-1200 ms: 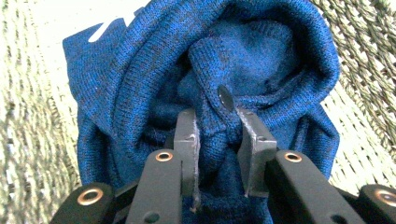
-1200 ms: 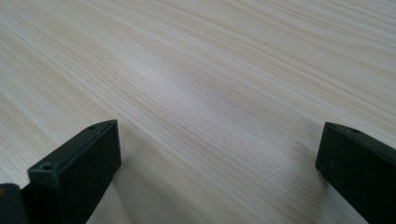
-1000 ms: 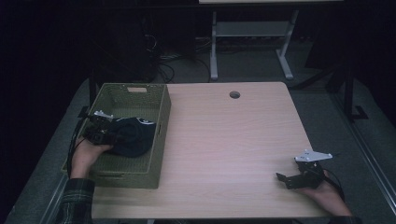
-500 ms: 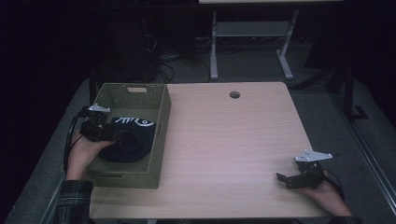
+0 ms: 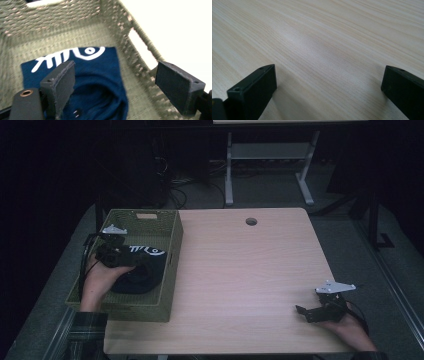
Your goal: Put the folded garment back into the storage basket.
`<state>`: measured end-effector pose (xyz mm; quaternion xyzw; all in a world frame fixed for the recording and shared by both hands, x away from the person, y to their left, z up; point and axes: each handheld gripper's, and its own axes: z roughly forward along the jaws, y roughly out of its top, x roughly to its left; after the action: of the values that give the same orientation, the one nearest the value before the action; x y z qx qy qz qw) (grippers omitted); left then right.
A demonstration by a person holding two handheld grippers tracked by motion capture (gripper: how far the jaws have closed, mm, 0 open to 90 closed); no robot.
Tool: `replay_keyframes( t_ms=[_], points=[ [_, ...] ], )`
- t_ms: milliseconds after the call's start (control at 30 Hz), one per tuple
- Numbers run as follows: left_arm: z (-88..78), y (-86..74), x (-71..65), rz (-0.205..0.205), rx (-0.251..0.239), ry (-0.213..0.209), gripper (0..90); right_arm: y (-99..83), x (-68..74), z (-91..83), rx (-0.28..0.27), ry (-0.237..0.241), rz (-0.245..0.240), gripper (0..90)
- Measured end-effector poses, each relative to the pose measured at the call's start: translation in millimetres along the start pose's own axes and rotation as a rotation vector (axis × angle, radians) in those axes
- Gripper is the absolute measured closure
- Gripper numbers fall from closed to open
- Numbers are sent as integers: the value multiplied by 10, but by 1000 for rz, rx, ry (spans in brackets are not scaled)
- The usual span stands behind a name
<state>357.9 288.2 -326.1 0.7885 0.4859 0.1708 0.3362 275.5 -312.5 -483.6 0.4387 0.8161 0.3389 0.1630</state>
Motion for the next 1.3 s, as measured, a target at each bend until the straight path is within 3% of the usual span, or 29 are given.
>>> replay_keyframes(
  t_ms=[233, 333, 367, 433, 600, 633, 733, 867, 900, 933, 967, 1000, 1300],
  points=[
    [68, 118, -284, 32, -28, -55, 155, 1, 1, 1, -2, 2, -2, 0],
    [147, 173, -473, 57, -39, -87, 155, 1, 2, 1, -2, 2, -2, 0],
    [147, 173, -473, 57, -39, -87, 155, 1, 2, 1, -2, 2, -2, 0],
    [221, 214, -631, 78, -44, -107, 155, 1, 2, 1, -2, 3, -2, 0],
    [337, 282, -884, 114, -47, -142, 155, 1, 3, 1, -2, 4, -2, 0],
    [337, 282, -884, 114, -47, -142, 155, 1, 2, 2, -3, 4, -4, 0],
    [436, 309, -1092, 135, -59, -173, 155, 1, 3, 2, -3, 5, -5, 0],
    [582, 287, -1305, 154, -63, -202, 155, 1, 2, 3, -4, 7, -9, 0],
    [582, 287, -1305, 154, -63, -202, 155, 1, 2, 3, -4, 8, -10, 0],
    [666, 263, -1406, 163, -54, -222, 155, 1, 2, 3, -4, 8, -10, 0],
    [666, 263, -1406, 163, -54, -222, 155, 1, 2, 3, -4, 8, -10, 0],
    [756, 232, -1508, 177, -46, -234, 155, 1, 2, 3, -4, 8, -10, 0],
    [1034, 74, -1773, 228, -12, -248, 155, 1, 2, 3, -4, 10, -13, 0]
  ],
)
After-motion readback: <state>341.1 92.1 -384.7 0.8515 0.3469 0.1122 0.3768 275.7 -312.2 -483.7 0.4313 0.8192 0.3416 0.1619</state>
